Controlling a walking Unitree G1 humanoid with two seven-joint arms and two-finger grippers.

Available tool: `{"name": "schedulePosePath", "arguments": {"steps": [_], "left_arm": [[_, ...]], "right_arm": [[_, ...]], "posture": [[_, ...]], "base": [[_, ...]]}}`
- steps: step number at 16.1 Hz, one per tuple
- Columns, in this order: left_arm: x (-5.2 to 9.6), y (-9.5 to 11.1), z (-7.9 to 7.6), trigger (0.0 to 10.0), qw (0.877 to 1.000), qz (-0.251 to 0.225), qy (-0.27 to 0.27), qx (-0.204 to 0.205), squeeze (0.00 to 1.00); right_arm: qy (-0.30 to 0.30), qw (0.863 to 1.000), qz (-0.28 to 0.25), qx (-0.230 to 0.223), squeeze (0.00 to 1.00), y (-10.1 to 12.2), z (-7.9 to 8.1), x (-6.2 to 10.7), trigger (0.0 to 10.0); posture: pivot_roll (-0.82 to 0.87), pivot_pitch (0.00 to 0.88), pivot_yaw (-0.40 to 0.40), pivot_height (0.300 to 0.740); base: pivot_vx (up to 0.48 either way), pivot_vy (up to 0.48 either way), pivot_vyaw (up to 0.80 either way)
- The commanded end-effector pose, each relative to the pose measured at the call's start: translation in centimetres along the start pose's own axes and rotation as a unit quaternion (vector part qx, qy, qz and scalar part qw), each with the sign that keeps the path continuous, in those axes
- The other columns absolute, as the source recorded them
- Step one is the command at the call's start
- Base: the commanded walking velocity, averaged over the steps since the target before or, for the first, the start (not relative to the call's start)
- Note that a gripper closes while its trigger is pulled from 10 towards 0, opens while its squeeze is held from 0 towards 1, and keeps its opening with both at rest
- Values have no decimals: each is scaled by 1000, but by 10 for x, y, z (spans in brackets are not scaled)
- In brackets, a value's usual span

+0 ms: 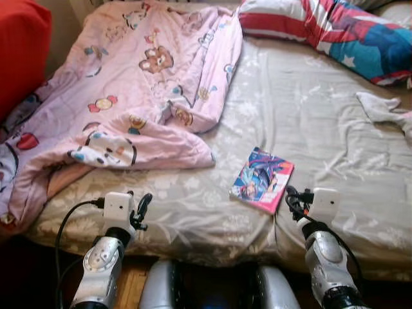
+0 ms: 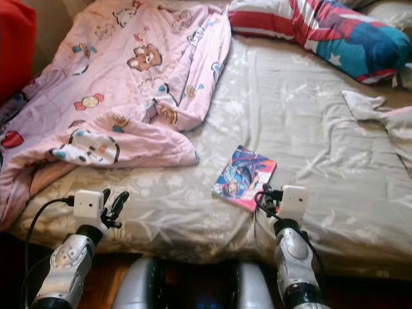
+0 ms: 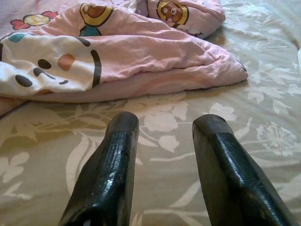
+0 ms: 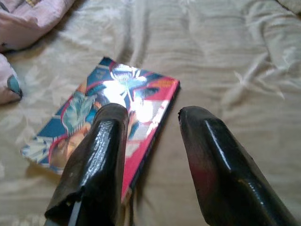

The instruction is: Clean up the room

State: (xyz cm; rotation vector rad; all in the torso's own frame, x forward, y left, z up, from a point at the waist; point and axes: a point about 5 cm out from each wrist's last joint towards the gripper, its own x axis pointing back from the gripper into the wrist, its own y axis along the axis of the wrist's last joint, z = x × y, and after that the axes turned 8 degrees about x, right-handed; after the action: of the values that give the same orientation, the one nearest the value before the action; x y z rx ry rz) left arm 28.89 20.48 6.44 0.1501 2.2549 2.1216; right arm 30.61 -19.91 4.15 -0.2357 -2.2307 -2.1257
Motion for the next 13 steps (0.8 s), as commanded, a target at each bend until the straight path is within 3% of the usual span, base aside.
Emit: {"name": "schedulePosePath", "arguments": {"steps": [1, 4, 6, 8, 11, 13], "left_arm": [[3, 0, 3, 10000, 1000, 3, 0, -1, 0], [1, 4, 2, 10000, 1000, -5, -3, 1, 0], [-3, 7, 0, 10000, 1000, -5, -8, -1, 0], [-10, 14, -1, 10000, 1000, -11, -12, -3, 0], [-13, 18, -1, 10000, 1000, -16, -16, -5, 0], [-14, 20, -3, 10000, 1000, -18, -19, -5, 0]], "right_arm": [[1, 1000, 16, -6, 0, -5, 4, 0, 10000], [9, 999, 20, -24, 0, -2, 9, -5, 10000], [7, 998, 57, -3, 0, -4, 12, -10, 10000], [8, 996, 83, -34, 0, -1, 16, -17, 10000], [18, 996, 77, -40, 0, 6, 22, -22, 10000], [8, 993, 101, -64, 0, 2, 20, -23, 10000]], "posture": [[73, 229, 31, 600], [82, 241, 33, 600], [99, 247, 39, 600], [109, 244, 44, 600], [115, 251, 49, 600], [123, 256, 53, 600]], "base": [[0, 0, 0], [0, 0, 0], [0, 0, 0], [0, 0, 0], [0, 0, 0], [0, 0, 0]]}}
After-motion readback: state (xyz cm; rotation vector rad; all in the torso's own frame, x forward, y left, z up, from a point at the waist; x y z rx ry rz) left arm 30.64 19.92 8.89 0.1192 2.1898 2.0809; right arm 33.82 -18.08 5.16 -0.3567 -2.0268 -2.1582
